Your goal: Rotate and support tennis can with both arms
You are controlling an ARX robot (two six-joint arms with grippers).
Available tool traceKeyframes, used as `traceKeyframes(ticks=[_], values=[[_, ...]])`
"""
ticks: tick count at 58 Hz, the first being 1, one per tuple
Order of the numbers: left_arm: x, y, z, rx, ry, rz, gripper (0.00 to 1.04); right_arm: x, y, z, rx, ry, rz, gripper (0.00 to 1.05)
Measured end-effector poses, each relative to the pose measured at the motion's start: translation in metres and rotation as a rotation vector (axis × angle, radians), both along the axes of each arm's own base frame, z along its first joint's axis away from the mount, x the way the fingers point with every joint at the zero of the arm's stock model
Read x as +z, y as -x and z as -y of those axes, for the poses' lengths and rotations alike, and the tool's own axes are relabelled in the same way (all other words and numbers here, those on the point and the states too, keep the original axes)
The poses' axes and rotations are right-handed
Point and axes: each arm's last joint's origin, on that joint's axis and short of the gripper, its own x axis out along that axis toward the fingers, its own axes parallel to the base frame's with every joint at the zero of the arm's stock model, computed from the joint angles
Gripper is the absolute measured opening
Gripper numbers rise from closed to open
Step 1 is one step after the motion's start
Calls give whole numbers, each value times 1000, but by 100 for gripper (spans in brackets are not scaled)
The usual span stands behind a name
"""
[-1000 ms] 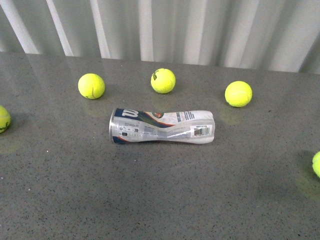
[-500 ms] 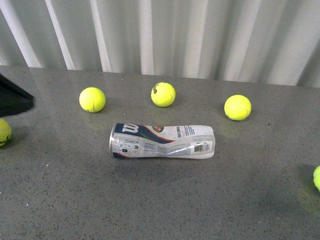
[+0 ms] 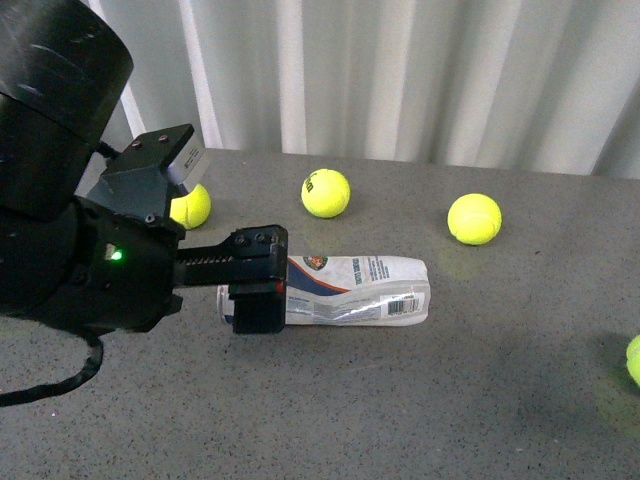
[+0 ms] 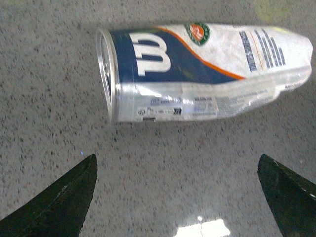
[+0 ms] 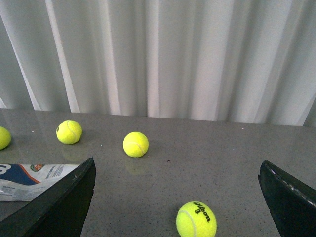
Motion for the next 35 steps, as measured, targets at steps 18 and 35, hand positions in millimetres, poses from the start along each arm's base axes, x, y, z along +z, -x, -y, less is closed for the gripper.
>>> traceKeyframes(ticks=[18, 35], values=[[-34, -32, 9, 52, -62, 58, 98, 0, 0, 0, 0, 0, 0, 98], [-48, -45, 8, 84, -78, 108, 98, 0, 0, 0, 0, 0, 0, 98]])
